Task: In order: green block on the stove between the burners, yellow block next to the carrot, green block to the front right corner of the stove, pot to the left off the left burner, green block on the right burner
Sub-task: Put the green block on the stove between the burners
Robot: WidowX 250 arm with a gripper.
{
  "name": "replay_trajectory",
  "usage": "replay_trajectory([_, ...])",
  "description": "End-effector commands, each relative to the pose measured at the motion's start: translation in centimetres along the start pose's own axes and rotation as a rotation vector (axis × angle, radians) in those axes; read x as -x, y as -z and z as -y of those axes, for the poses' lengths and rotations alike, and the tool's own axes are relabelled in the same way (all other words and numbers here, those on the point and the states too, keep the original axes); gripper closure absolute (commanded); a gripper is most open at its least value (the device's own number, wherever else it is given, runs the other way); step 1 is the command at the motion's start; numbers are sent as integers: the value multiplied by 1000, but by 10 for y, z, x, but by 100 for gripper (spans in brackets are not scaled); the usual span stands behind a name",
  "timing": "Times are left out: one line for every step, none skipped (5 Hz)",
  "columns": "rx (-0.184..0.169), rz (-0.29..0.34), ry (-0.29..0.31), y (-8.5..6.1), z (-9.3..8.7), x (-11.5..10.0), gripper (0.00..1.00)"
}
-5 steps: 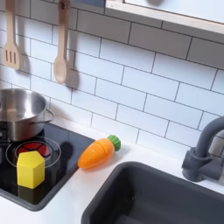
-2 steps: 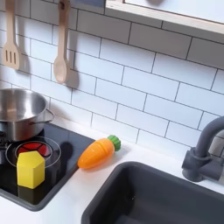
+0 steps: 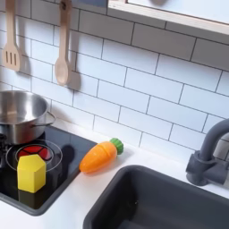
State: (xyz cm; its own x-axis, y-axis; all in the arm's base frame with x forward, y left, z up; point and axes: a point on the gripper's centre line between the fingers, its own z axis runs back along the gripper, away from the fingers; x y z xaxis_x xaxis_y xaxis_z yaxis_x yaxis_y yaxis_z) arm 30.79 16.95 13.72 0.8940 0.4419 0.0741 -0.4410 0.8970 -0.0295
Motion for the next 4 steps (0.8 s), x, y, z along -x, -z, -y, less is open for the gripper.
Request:
replay_trajectory([23,16,-6,-10,5,-5,0])
replay_trajectory([45,22,-28,-18,7,-8,0])
replay_trajectory([70,35,-49,-29,11,-14,0])
replay_trajectory([83,54,-55,-40,14,-17,0])
